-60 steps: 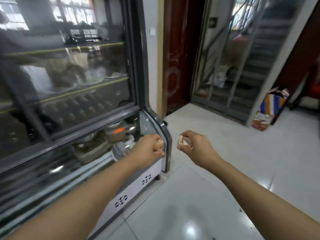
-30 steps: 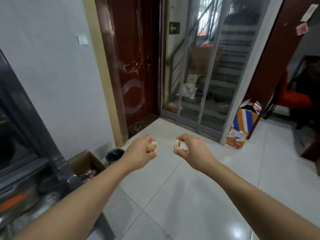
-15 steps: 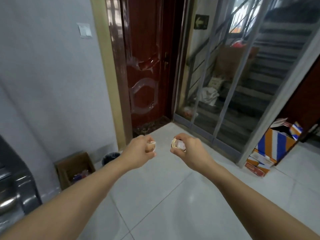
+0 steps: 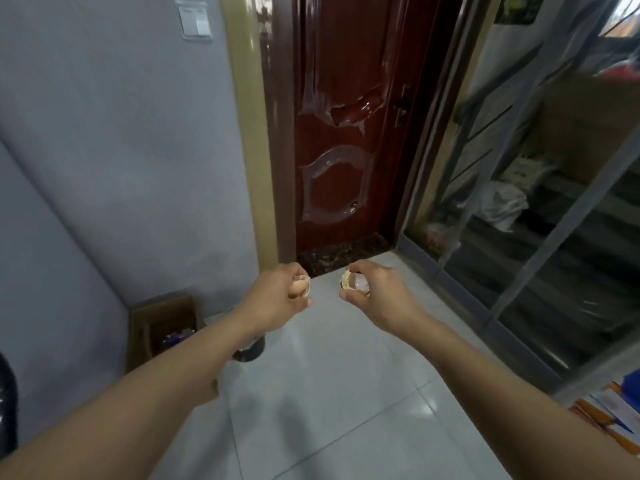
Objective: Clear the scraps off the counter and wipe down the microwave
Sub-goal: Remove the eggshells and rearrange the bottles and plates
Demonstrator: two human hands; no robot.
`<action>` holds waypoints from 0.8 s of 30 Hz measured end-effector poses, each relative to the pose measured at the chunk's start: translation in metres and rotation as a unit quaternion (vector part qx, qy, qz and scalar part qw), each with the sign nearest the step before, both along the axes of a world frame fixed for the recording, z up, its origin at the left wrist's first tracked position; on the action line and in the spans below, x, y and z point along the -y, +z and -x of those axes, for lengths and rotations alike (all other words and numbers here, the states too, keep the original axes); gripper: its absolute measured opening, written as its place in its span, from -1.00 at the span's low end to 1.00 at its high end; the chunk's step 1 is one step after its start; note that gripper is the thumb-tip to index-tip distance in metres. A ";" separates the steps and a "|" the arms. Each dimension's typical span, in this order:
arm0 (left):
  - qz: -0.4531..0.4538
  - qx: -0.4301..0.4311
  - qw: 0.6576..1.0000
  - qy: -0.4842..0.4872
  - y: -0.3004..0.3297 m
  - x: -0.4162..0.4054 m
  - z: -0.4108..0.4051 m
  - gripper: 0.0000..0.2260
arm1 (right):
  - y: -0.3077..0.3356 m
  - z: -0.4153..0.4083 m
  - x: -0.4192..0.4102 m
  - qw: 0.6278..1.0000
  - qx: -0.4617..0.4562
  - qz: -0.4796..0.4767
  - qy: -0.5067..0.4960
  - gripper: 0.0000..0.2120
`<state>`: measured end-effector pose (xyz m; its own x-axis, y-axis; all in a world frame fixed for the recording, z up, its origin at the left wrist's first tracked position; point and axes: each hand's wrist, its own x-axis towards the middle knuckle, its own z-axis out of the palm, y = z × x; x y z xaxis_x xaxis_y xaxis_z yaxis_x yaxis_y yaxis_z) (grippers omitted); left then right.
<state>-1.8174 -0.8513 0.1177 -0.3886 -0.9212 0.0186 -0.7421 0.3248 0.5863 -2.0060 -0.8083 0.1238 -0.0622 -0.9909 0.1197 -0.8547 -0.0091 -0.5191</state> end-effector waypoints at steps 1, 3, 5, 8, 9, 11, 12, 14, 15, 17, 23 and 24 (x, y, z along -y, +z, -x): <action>0.000 0.002 1.000 0.013 -0.002 0.011 0.002 -0.80 | -0.003 0.004 0.016 1.000 0.003 0.002 0.017 -0.64; 0.005 0.002 0.999 0.039 -0.006 0.032 0.007 -0.80 | -0.008 0.012 0.048 0.999 0.009 -0.002 0.052 -0.64; 0.006 0.000 0.998 0.068 -0.010 0.053 0.013 -0.79 | -0.012 0.022 0.081 0.996 0.012 -0.012 0.091 -0.64; 0.000 0.004 0.993 0.120 -0.015 0.083 0.026 -0.80 | -0.015 0.039 0.131 0.989 0.006 -0.021 0.149 -0.66; -0.001 0.007 0.990 0.138 -0.016 0.093 0.032 -0.79 | -0.015 0.045 0.148 0.985 0.008 -0.023 0.168 -0.66; -0.006 0.016 0.984 0.176 -0.019 0.110 0.043 -0.79 | -0.015 0.055 0.182 0.977 0.013 -0.032 0.210 -0.67; -0.008 0.017 0.981 0.194 -0.020 0.118 0.048 -0.79 | -0.015 0.059 0.198 0.972 0.014 -0.036 0.232 -0.67; -0.014 0.009 0.974 0.226 -0.023 0.133 0.059 -0.81 | -0.017 0.066 0.227 0.962 0.013 -0.041 0.270 -0.67; -0.015 0.007 0.971 0.240 -0.025 0.140 0.063 -0.81 | -0.018 0.068 0.241 0.957 0.013 -0.044 0.285 -0.66; -0.014 0.013 0.965 0.263 -0.029 0.152 0.070 -0.80 | -0.023 0.070 0.265 0.950 0.015 -0.051 0.308 -0.65; -0.039 0.018 0.939 0.342 -0.046 0.189 0.067 -0.80 | -0.041 0.050 0.333 0.923 0.024 -0.072 0.378 -0.66; -0.042 0.014 0.933 0.357 -0.050 0.196 0.063 -0.81 | -0.045 0.043 0.345 0.917 0.024 -0.073 0.390 -0.67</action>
